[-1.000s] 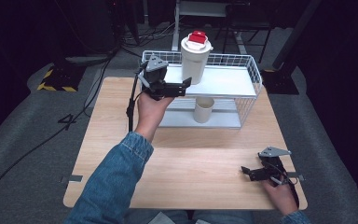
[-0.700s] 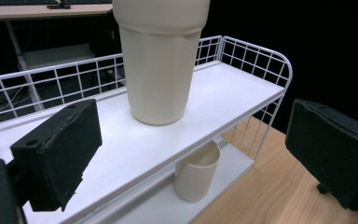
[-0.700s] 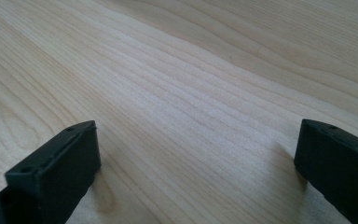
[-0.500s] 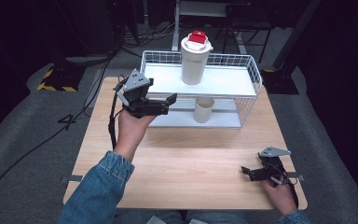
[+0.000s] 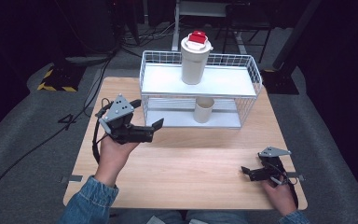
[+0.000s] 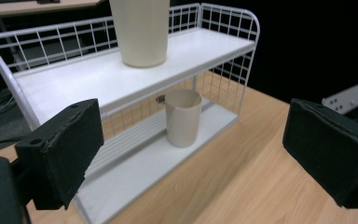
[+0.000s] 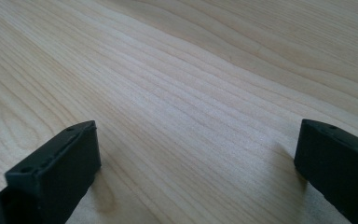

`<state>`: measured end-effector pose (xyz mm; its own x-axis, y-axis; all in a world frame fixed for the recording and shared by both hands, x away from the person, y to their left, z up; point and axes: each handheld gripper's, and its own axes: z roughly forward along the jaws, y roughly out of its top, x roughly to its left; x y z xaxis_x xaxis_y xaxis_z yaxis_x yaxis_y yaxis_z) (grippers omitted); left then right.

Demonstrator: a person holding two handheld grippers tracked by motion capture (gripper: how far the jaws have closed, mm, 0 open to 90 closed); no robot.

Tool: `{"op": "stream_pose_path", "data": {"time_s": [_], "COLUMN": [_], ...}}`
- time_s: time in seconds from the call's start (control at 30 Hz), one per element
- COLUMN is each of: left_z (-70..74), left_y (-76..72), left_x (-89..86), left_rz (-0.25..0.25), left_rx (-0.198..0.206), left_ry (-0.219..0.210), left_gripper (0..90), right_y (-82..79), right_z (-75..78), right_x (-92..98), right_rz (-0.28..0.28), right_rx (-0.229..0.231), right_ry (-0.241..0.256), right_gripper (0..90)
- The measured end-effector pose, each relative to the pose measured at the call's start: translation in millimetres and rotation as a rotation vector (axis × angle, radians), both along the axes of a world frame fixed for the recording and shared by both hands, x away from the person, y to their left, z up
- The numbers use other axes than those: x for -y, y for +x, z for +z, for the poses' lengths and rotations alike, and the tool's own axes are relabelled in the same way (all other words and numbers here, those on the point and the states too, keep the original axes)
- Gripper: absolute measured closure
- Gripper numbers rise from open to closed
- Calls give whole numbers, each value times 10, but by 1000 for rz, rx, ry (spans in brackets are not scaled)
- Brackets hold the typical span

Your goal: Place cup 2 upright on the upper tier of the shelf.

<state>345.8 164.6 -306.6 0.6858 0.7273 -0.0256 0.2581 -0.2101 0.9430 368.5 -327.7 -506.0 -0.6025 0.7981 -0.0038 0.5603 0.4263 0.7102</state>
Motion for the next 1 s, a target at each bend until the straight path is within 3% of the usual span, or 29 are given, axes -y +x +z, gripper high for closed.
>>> {"op": "stream_pose_path", "data": {"time_s": [0.47, 0.53, 0.7, 0.8, 1.0], "left_z": [-417, -467, -643, -727, -844], "left_y": [-237, -263, -289, -310, -357], "left_x": [-233, -282, -380, -435, -493], "left_rz": [-10, -15, 4, 28, 56], "left_rx": [-75, -68, -107, -116, -132], "left_ry": [3, -15, -24, -16, 59], "left_gripper": [61, 67, 68, 69, 77], "right_y": [0, 0, 0, 0, 0], "right_z": [0, 0, 0, 0, 0], "right_x": [0, 0, 0, 0, 0], "right_rz": [0, 0, 0, 0, 0], "right_rx": [0, 0, 0, 0, 0], "right_ry": [0, 0, 0, 0, 0], "right_gripper": [4, 4, 4, 4, 4]}}
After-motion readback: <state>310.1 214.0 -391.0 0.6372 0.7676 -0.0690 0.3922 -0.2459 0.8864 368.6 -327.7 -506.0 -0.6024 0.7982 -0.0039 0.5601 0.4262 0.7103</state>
